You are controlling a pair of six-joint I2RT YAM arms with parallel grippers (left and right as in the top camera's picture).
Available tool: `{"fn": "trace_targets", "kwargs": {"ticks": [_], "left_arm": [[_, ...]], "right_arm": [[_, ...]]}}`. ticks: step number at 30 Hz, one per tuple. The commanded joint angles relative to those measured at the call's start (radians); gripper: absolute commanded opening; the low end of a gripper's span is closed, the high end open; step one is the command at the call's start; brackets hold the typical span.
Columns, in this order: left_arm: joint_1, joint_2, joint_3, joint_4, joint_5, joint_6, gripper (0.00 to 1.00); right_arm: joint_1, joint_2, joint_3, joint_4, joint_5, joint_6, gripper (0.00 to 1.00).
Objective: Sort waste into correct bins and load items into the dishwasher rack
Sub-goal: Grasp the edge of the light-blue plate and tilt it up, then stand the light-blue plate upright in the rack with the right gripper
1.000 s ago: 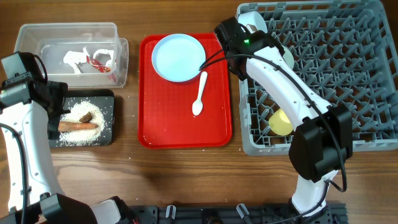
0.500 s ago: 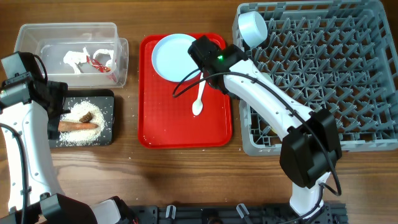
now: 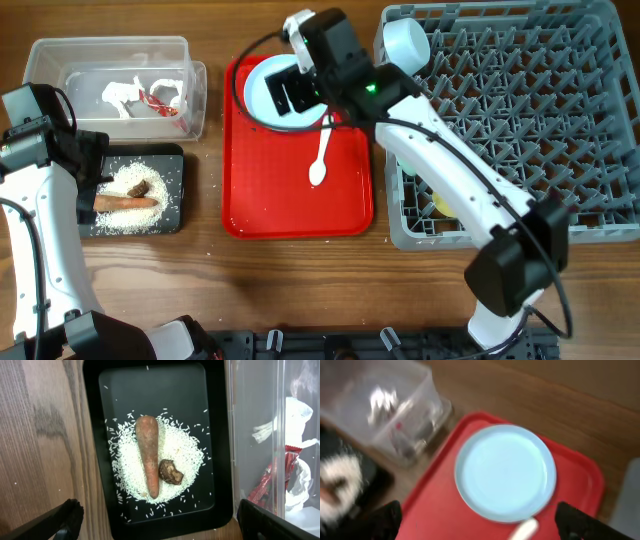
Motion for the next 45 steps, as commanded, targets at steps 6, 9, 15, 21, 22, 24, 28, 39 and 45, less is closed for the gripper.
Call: {"fn": "trace_targets", "kwargs": {"ticks": [6,9,15,21,22,24,28,39,45], "left_arm": [[0.003,0.003,0.005,-0.001,-0.01,0.009,1.0],[0.003,0.003,0.005,-0.001,-0.009,0.009,1.0],[0.003,0.003,0.005,-0.001,-0.009,0.009,1.0],[0.003,0.003,0.005,-0.001,-0.009,0.009,1.0],[0.003,0.003,0.005,-0.001,-0.01,0.008,1.0],[0.003,0.003,0.005,-0.001,-0.009,0.009,1.0],[0.003,0.003,0.005,-0.001,-0.009,0.009,1.0],[0.003,0.003,0.005,-0.001,-0.009,0.009,1.0],[0.003,0.003,0.005,-0.001,-0.01,0.009,1.0]], "right_arm": [[-0.075,0.291,0.01,0.023,0.214,0.225,0.78],[-0.106,0.359,0.009,0.022,0.21,0.197,0.7],[-0.109,0.437,0.009,0.049,0.211,0.095,0.51],[-0.109,0.455,0.009,-0.045,0.21,0.045,0.18],[-0.109,0.454,0.009,-0.057,0.21,0.045,0.11],[-0.109,0.451,0.009,-0.069,0.214,0.037,0.04],[-0.109,0.383,0.009,-0.075,0.214,-0.011,0.04],[-0.11,-0.203,0.009,-0.127,0.636,-0.192,0.04],[-0.208,-0.256,0.009,-0.219,1.257,-0.191,0.04]]}}
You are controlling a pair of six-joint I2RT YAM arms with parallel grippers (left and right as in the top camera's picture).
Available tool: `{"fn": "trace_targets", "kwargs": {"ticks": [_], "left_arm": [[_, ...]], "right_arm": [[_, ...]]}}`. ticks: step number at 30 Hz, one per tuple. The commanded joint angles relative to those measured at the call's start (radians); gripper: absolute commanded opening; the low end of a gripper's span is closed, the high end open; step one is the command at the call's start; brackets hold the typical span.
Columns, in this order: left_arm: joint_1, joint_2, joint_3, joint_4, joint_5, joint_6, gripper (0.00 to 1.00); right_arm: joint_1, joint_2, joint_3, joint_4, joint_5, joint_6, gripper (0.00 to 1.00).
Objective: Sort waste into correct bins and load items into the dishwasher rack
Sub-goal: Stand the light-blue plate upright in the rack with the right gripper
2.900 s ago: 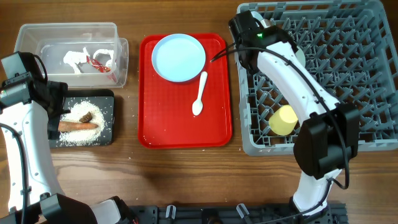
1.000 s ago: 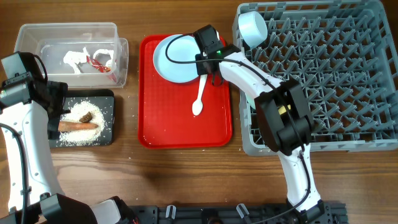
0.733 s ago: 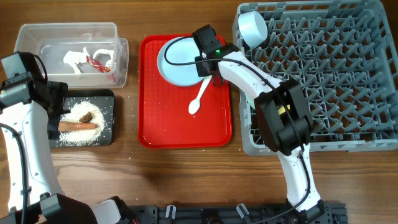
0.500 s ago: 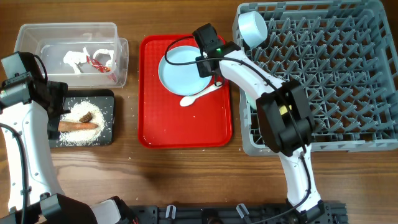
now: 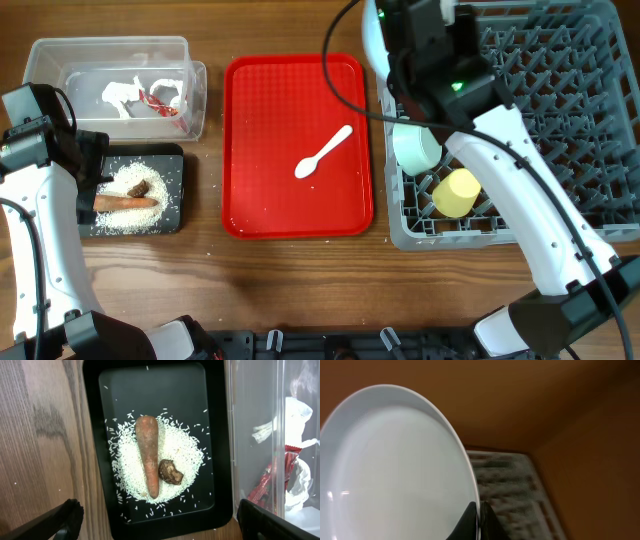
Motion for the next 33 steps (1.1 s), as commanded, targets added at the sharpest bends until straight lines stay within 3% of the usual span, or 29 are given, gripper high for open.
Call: {"fn": "trace_targets", "kwargs": {"ticks": [1,3,6,13,19,22,24,26,28,31,33], "left_arm": [[0.003,0.003,0.005,-0.001,-0.009,0.009,1.0],[0.003,0.003,0.005,-0.001,-0.01,0.009,1.0],[0.003,0.003,0.005,-0.001,-0.01,0.009,1.0],[0.003,0.003,0.005,-0.001,-0.01,0.008,1.0],[0.003,0.003,0.005,-0.001,-0.01,0.008,1.0],[0.003,0.003,0.005,-0.001,-0.01,0.009,1.0],[0.003,0.003,0.005,-0.001,-0.009,0.009,1.0],[0.003,0.003,0.005,-0.001,-0.009,0.008,1.0],[0.003,0.003,0.005,-0.001,-0.009,0.009,1.0],[0.003,0.003,0.005,-0.001,-0.01,0.009,1.0],[0.003,0.003,0.005,-0.001,-0.009,0.009,1.0]], "right_arm": [[-0.093,-0.016,0.0,-0.072,0.226,-0.002,0.04],[-0.152,-0.016,0.0,-0.147,0.15,-0.049,0.04],[-0.232,-0.006,0.0,-0.179,-0.041,-0.245,0.04],[-0.262,0.138,0.0,-0.171,-0.114,-0.494,0.04],[-0.262,0.242,0.0,-0.171,-0.129,-0.497,0.04],[-0.262,0.256,0.0,-0.169,-0.32,-0.496,0.07],[-0.262,0.256,0.0,-0.156,-0.445,-0.496,0.16],[-0.262,0.255,0.0,-0.129,-0.508,-0.424,0.47],[-0.262,0.23,0.008,-0.125,-0.507,-0.327,0.68],[-0.262,0.135,0.04,-0.126,-0.571,-0.253,0.8],[-0.262,0.037,0.044,-0.11,-0.883,-0.252,0.96]]}}
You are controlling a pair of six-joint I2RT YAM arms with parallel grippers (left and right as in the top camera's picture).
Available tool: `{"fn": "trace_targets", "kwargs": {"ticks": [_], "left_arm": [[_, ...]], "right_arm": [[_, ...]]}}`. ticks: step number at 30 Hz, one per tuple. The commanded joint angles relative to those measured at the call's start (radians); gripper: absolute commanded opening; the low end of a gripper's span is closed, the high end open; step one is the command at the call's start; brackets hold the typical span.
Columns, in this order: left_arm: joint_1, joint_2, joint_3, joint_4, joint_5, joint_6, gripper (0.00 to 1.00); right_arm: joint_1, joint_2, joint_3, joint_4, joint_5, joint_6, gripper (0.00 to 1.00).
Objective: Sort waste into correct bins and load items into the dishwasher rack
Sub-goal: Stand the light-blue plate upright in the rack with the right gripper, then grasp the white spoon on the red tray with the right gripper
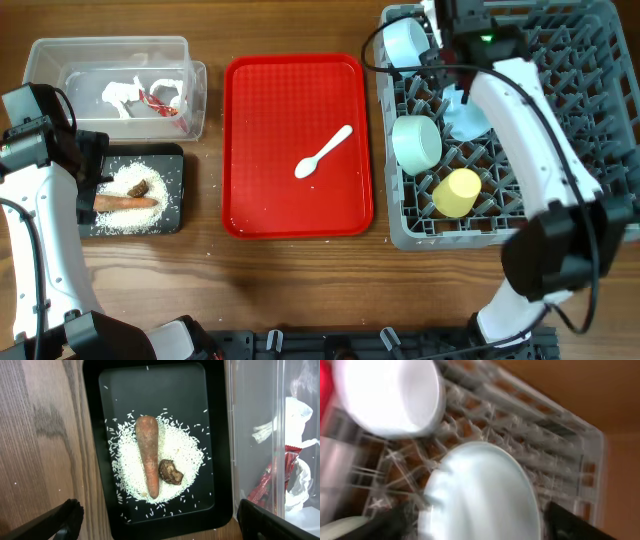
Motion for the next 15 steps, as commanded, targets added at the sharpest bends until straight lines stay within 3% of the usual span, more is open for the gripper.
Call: {"fn": "trace_targets", "kwargs": {"ticks": [1,3,4,6,7,9,10,11,13,15], "left_arm": [[0.003,0.003,0.005,-0.001,-0.01,0.009,1.0],[0.003,0.003,0.005,-0.001,-0.01,0.009,1.0],[0.003,0.003,0.005,-0.001,-0.009,0.009,1.0],[0.003,0.003,0.005,-0.001,-0.01,0.009,1.0],[0.003,0.003,0.005,-0.001,-0.009,0.009,1.0],[0.003,0.003,0.005,-0.001,-0.01,0.009,1.0],[0.003,0.003,0.005,-0.001,-0.009,0.009,1.0],[0.003,0.003,0.005,-0.001,-0.01,0.009,1.0],[0.003,0.003,0.005,-0.001,-0.009,0.009,1.0],[0.003,0.003,0.005,-0.001,-0.009,0.009,1.0]], "right_arm": [[0.001,-0.189,0.043,0.006,-0.672,0.046,1.0],[0.001,-0.214,0.043,0.007,-1.196,0.047,1.0],[0.001,-0.211,0.039,0.017,-1.348,0.046,1.0],[0.025,-0.186,-0.002,0.091,-1.583,0.083,1.0],[0.045,-0.169,-0.014,0.12,-1.583,0.146,1.0],[0.105,-0.129,-0.032,0.157,-1.476,0.286,0.98],[0.147,-0.1,-0.034,0.157,-1.318,0.402,0.94],[0.228,-0.051,-0.034,0.13,-0.977,0.603,0.95],[0.314,-0.003,-0.034,0.071,-0.616,0.904,1.0],[0.382,0.035,-0.034,0.032,-0.444,1.091,1.0]]}}
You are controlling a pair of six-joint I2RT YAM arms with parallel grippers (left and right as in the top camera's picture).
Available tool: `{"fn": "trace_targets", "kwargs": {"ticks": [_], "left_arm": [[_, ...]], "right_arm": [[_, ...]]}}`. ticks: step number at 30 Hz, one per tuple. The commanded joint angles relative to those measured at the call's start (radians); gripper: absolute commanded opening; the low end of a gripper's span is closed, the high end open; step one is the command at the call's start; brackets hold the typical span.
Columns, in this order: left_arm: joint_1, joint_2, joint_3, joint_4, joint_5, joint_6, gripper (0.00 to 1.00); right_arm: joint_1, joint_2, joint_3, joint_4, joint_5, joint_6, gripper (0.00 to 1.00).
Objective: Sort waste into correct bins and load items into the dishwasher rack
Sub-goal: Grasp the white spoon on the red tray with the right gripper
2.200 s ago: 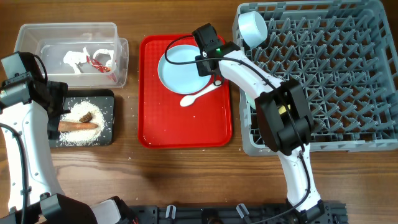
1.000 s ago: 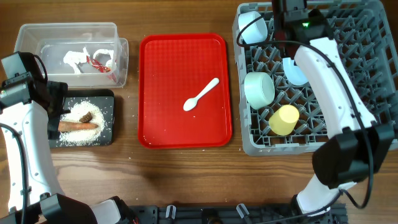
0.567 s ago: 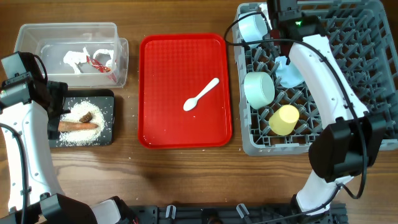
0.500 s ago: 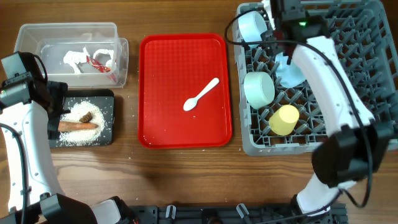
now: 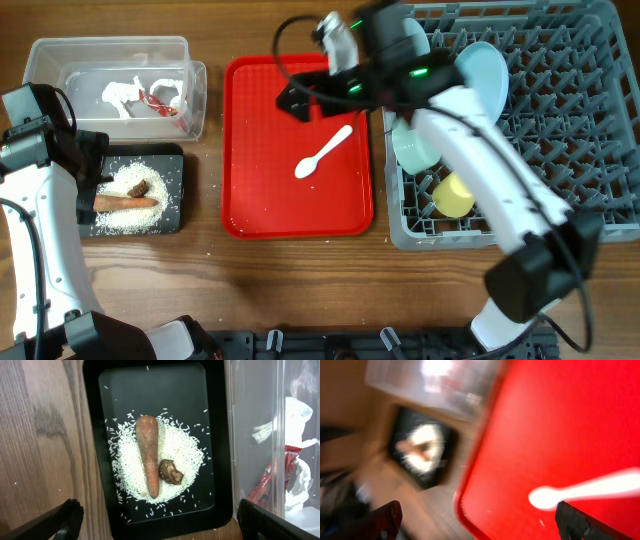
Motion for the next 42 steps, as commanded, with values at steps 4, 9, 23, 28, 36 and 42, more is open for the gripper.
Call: {"fn": "trace_targets", "kwargs": {"ticks": [4,9,23,28,36,42], "left_arm": [[0.003,0.003,0.005,-0.001,-0.01,0.009,1.0],[0.003,0.003,0.005,-0.001,-0.01,0.009,1.0],[0.003,0.003,0.005,-0.001,-0.01,0.009,1.0],[0.003,0.003,0.005,-0.001,-0.01,0.009,1.0],[0.003,0.003,0.005,-0.001,-0.009,0.009,1.0],[0.003,0.003,0.005,-0.001,-0.009,0.008,1.0]], "right_arm": [[0.147,0.15,-0.004,-0.079,0.421,0.494,0.99],[0.169,0.312,-0.004,-0.138,0.367,0.67,0.77],[0.169,0.434,-0.017,-0.106,0.372,0.666,0.61],[0.169,0.434,-0.017,-0.129,0.45,0.665,0.57],[0.168,0.434,-0.017,-0.134,0.496,0.662,0.1],[0.168,0.434,-0.017,-0.13,0.478,0.635,0.17]]}}
